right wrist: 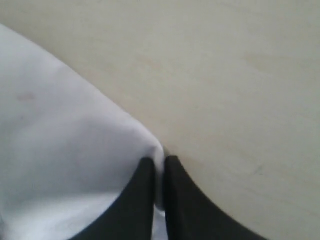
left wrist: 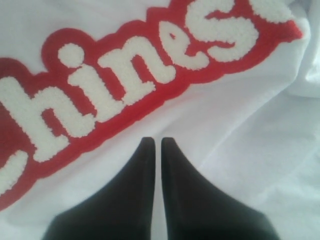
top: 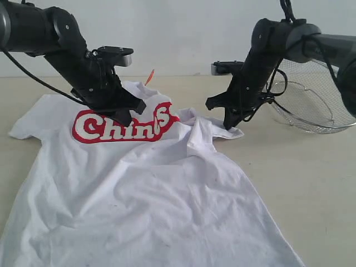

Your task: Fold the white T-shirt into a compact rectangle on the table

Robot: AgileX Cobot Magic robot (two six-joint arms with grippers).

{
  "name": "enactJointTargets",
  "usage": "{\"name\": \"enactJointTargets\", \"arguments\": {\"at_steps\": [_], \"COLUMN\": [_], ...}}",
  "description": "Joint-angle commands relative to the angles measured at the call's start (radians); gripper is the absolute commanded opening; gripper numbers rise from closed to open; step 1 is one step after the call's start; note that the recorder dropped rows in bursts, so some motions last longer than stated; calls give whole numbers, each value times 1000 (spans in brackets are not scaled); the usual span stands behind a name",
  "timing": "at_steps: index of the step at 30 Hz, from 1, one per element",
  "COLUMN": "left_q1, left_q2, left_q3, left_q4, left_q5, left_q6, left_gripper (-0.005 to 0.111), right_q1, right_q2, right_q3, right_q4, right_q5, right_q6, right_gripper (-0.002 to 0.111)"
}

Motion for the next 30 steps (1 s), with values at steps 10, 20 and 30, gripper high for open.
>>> {"name": "enactJointTargets", "arguments": {"at_steps": [10, 20, 30], "left_q1": [29, 35, 37], "left_q2": [-181, -223, -237], "left_q3": [-7, -7, -7], "left_q4": [41, 52, 96], "left_q5": [11, 30, 58], "left_q6": [-36, -44, -63], "left_gripper": [5, 5, 5], "right_q1": [2, 115, 216], "right_q2": [-144, -161, -181], "right_q3": [-30, -30, -21], "right_q4": [304, 442, 439], "right_q5": [54, 84, 84], "right_q6": [-136, -201, -178], "right_gripper": [0, 0, 0]}}
